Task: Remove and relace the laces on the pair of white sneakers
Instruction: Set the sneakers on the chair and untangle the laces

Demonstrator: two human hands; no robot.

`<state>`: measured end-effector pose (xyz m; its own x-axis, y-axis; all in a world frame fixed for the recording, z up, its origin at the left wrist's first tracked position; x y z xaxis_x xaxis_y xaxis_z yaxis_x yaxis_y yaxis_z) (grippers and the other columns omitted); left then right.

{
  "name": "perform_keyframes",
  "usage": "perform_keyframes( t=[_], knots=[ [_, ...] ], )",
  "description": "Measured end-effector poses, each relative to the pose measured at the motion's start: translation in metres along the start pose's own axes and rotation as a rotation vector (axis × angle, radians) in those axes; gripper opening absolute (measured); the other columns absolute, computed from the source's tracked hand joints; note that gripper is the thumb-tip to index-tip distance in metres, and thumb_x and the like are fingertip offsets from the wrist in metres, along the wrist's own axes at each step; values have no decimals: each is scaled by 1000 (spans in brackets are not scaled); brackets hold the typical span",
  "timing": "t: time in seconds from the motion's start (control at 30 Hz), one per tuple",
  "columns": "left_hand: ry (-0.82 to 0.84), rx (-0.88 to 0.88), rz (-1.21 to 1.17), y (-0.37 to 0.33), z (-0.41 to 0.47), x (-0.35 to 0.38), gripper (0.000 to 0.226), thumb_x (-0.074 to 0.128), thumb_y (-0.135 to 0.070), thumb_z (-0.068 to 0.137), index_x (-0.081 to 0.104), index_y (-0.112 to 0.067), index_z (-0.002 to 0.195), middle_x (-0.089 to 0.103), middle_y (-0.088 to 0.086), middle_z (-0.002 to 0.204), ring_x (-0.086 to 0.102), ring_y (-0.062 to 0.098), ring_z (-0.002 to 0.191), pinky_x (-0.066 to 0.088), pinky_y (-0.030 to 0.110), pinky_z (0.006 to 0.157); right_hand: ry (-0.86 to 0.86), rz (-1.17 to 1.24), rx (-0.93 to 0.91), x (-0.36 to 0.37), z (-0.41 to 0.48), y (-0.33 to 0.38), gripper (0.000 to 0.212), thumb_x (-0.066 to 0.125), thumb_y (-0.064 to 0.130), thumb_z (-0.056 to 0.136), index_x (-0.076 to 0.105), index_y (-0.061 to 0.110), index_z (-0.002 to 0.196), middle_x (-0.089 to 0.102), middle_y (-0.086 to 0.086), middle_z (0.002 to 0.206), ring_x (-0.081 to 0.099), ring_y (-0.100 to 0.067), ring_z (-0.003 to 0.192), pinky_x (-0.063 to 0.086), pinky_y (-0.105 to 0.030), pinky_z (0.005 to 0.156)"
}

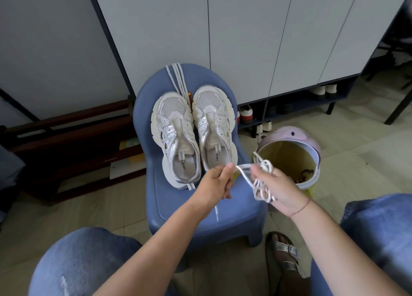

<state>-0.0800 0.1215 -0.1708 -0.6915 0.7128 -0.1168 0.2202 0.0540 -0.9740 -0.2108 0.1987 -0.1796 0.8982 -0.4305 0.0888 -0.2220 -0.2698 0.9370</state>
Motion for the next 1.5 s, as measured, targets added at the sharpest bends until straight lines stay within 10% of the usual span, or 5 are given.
perform_keyframes(
  t=[0.23, 0.43, 0.77, 1.3, 1.5],
  knots=[
    [43, -27, 7, 0, 0, 10, 40, 37, -36, 106, 40, -14, 73, 30, -7, 54, 27, 7, 43, 45, 23, 58, 73, 884, 15, 1, 0, 11, 30, 40, 28, 100, 59, 5, 108, 69, -16, 105, 67, -30, 101, 47, -51, 98],
    [33, -62, -42, -1, -1, 7, 37, 39, -38, 105, 41, -14, 77, 30, -9, 54, 27, 6, 45, 43, 20, 57, -10, 431, 33, 6, 1, 2, 28, 56, 38, 87, 52, 14, 73, 38, 0, 58, 36, -10, 50, 37, -21, 48],
    [-40, -56, -83, -1, 1, 5, 47, 40, -42, 103, 40, -14, 65, 35, -12, 48, 36, 8, 48, 41, 24, 57, 167, -341, -62, 20, -4, -1, 29, 78, 36, 72, 67, 16, 91, 67, -1, 75, 61, -14, 74, 48, -27, 68],
    [-131, -54, 240, 14, 60, 78, 44, 50, -51, 97, 53, -19, 67, 53, -6, 62, 49, 9, 61, 44, 25, 66, -283, 548, -33, -51, 34, -17, 33, 49, 32, 97, 64, 3, 94, 69, -13, 88, 68, -25, 86, 54, -38, 80],
    [-157, 114, 343, 8, 124, 85, 44, 45, -41, 102, 52, -15, 136, 53, 6, 138, 48, 19, 130, 35, 36, 113, -449, 702, 84, -101, 86, -44, 25, 51, 27, 97, 57, 14, 76, 59, 1, 54, 59, -10, 47, 53, -28, 57]
  ],
)
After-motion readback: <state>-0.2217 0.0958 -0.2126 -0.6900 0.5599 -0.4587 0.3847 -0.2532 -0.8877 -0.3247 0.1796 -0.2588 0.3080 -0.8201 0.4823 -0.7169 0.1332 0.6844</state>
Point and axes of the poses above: each hand's wrist, its own z-axis towards the middle knuckle, its own x-axis out of the palm, y = z × x, the point moved 5 cm from there along z, towards the middle knuckle
